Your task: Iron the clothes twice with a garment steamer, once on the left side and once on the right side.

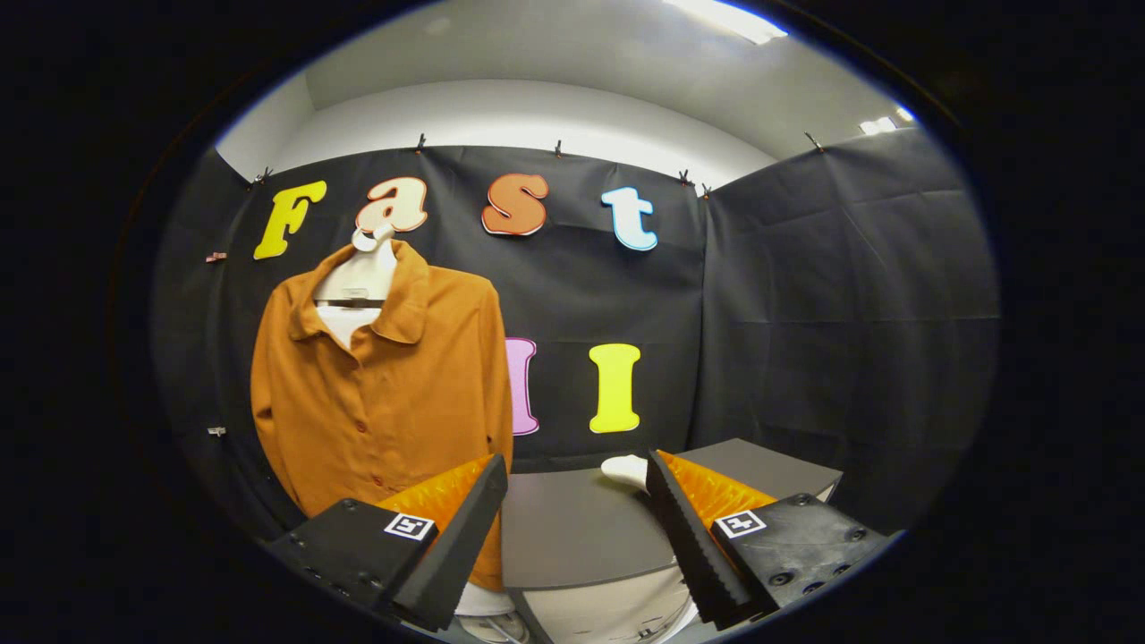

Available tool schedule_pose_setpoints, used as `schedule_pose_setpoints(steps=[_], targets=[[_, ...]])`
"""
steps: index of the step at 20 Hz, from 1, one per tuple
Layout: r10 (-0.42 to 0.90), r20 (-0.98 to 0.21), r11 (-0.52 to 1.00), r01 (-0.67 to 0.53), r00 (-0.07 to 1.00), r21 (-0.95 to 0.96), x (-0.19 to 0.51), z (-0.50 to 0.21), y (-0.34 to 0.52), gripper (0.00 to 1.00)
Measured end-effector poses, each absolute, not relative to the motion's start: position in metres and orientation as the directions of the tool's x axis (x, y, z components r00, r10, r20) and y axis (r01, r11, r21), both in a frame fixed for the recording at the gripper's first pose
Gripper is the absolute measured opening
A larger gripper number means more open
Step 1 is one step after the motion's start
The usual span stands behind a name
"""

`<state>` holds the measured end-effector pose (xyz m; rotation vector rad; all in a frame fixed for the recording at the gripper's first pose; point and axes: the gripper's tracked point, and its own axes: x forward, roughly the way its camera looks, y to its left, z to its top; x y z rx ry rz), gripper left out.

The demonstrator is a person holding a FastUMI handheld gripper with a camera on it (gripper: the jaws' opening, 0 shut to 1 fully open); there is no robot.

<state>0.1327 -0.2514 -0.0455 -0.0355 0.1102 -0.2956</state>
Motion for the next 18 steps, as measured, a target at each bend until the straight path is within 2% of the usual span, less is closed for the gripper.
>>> schedule_pose_setpoints(steps=[8,18], targets=[[-0.304,-0.26,0.952,0.304,0.917,-0.04,0.186,-0.107,-0.334,0.98],[-0.252,-0.502,0.96,0.28,0.827,-0.02,0.238,-0.189,-0.381,0.98]])
